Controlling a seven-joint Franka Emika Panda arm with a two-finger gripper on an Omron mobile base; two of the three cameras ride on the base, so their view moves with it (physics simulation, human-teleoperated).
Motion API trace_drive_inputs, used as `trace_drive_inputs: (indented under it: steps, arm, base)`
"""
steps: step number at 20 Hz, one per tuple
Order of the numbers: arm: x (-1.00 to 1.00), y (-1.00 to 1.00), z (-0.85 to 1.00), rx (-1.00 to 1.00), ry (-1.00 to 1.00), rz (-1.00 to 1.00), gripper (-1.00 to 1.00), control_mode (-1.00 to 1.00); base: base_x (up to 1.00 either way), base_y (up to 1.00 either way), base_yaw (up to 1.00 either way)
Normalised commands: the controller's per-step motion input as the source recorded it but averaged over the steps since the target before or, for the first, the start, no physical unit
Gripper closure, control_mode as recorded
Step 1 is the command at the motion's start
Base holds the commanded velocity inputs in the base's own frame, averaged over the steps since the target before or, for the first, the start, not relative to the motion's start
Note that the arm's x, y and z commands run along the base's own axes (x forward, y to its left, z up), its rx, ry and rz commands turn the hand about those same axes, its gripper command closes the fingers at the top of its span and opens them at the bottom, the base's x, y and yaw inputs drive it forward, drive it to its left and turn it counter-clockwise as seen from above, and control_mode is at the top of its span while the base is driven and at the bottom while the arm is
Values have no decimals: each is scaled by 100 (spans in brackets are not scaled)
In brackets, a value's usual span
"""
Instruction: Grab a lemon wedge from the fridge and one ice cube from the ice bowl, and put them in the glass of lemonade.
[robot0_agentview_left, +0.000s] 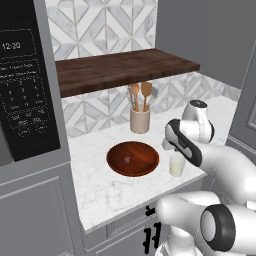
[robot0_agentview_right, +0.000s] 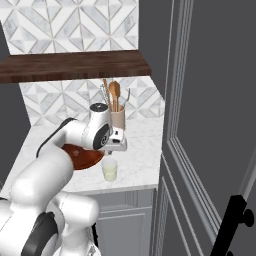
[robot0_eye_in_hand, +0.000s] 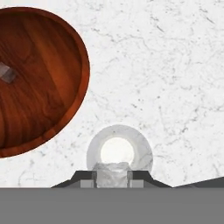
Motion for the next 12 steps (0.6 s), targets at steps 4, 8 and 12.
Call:
trace_drive_inputs:
  steps: [4,8,12]
  arm:
    - [2,-23,-8,0,-1,-4,100,-100]
    - [0,-1,-2,0,-1,-4,100,-100]
    - [0,0,-17,0,0,0,100,-100]
  base:
    - [0,0,0]
    - [0,0,0]
    - [0,0,0]
